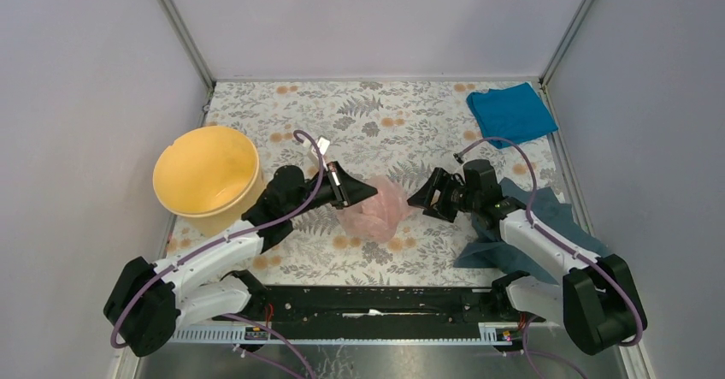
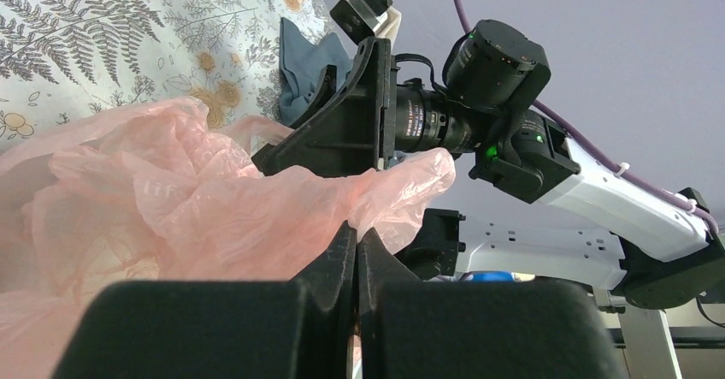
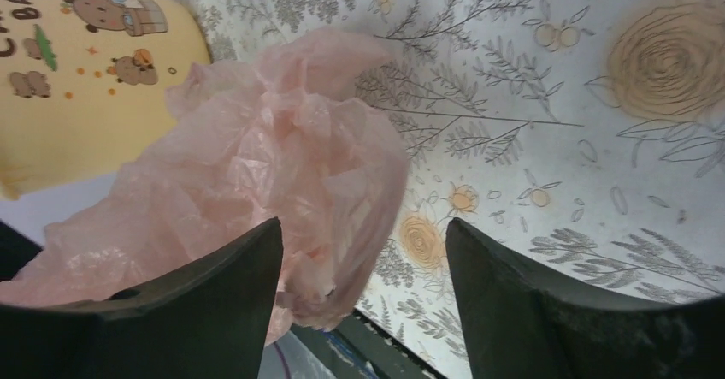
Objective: Put the trash bags into the trash bin
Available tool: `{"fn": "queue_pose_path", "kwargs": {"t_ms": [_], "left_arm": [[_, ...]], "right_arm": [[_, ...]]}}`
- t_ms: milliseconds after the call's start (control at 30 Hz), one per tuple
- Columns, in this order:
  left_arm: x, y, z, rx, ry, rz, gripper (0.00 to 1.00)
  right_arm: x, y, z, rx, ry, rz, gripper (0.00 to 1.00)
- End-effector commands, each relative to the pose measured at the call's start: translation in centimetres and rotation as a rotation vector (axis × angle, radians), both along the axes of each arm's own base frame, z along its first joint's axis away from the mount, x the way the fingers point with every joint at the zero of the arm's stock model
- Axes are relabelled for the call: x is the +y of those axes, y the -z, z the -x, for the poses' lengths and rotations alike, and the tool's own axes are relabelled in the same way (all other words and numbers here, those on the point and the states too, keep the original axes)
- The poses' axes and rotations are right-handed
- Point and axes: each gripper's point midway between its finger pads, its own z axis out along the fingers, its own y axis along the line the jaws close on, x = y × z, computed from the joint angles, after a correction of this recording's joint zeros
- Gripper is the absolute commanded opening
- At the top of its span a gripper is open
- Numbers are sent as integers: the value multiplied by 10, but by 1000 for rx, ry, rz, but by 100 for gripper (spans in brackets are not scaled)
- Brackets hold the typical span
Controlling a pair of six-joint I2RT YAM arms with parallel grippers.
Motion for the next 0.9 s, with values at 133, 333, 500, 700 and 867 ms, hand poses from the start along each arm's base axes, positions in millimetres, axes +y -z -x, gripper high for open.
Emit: {"fn": "queue_pose_path", "kwargs": {"t_ms": [133, 333, 500, 700, 867], "left_arm": [[-1, 12, -4, -4, -5, -16, 0], [-5, 42, -5, 41, -22, -98, 0], [-15, 101, -17, 128, -114, -458, 0], [-38, 178, -8, 265, -80, -566, 0], [-41, 200, -21, 281, -129, -662, 0]], "right_arm": [[22, -24, 1, -40, -30, -204, 49], [23, -20, -9, -155, -43, -216, 0], [21, -70, 0, -390, -66, -132, 0], [3, -125, 5, -516, 20, -140, 0], [17, -145, 13, -471, -27, -243, 0]]}}
